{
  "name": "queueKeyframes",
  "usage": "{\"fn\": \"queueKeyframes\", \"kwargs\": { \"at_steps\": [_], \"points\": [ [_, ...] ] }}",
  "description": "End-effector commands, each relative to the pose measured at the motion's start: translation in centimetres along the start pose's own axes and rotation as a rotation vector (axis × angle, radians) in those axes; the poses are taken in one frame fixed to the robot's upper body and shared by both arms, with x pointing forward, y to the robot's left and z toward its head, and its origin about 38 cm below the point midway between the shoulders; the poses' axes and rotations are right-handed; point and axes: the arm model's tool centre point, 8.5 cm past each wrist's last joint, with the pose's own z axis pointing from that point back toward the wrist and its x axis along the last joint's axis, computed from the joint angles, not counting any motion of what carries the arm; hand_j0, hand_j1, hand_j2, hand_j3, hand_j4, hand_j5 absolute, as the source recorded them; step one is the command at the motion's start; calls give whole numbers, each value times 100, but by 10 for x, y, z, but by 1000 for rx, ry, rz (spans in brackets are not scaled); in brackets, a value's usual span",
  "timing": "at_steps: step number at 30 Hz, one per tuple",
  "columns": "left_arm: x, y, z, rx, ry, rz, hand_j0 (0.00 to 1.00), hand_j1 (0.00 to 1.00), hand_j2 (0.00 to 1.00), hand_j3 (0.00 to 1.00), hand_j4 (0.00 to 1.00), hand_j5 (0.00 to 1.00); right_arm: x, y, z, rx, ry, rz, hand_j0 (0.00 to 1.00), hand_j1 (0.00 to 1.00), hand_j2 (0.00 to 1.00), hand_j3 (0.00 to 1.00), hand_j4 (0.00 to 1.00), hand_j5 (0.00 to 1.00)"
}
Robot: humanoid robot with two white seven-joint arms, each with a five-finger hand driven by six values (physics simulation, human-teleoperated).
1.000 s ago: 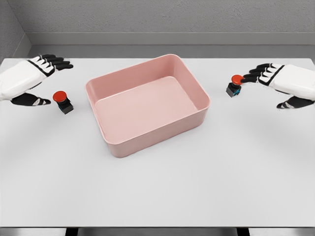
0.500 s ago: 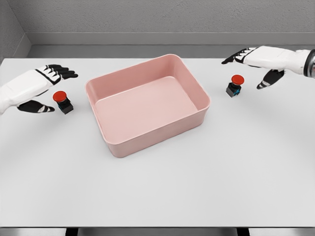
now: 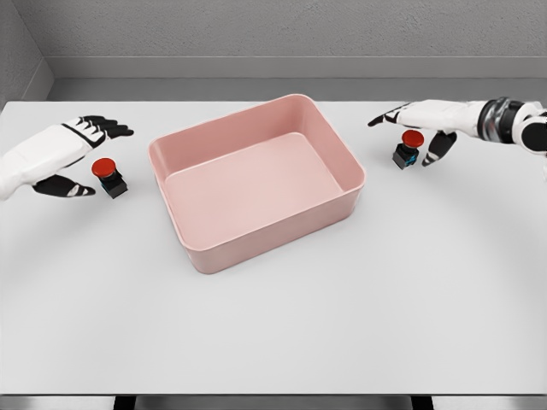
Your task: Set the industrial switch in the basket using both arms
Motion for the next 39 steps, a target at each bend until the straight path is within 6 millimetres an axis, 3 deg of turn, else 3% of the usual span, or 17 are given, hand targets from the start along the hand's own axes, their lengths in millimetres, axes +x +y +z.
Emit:
{"fn": "queueKeyframes", "kwargs": {
  "at_steps": [1,12,15,21,28,39],
  "points": [
    [-3,-5,-1,-3,12,14,100,100,100,100,100,100,-4,10,-8,16,23,-22,99,99,99,99,99,99],
    [-4,-20,-18,-28,16,34,100,100,100,100,100,100,-13,6,-12,1,70,-36,94,94,94,94,94,94],
    [-6,-18,-19,-29,18,31,100,100,100,100,100,100,-11,6,-13,3,66,-34,83,83,83,83,83,83],
    [-12,-17,-19,-31,35,36,100,100,100,100,100,100,-8,10,-17,19,63,-23,78,78,78,78,78,78],
    [-25,-25,-17,-41,78,62,98,98,98,98,98,98,-8,11,-18,23,63,-22,61,61,61,61,61,61],
    [-33,-32,-17,-63,107,86,89,89,89,89,89,89,-6,8,-18,22,59,-11,51,51,51,51,51,51]
  ]
}}
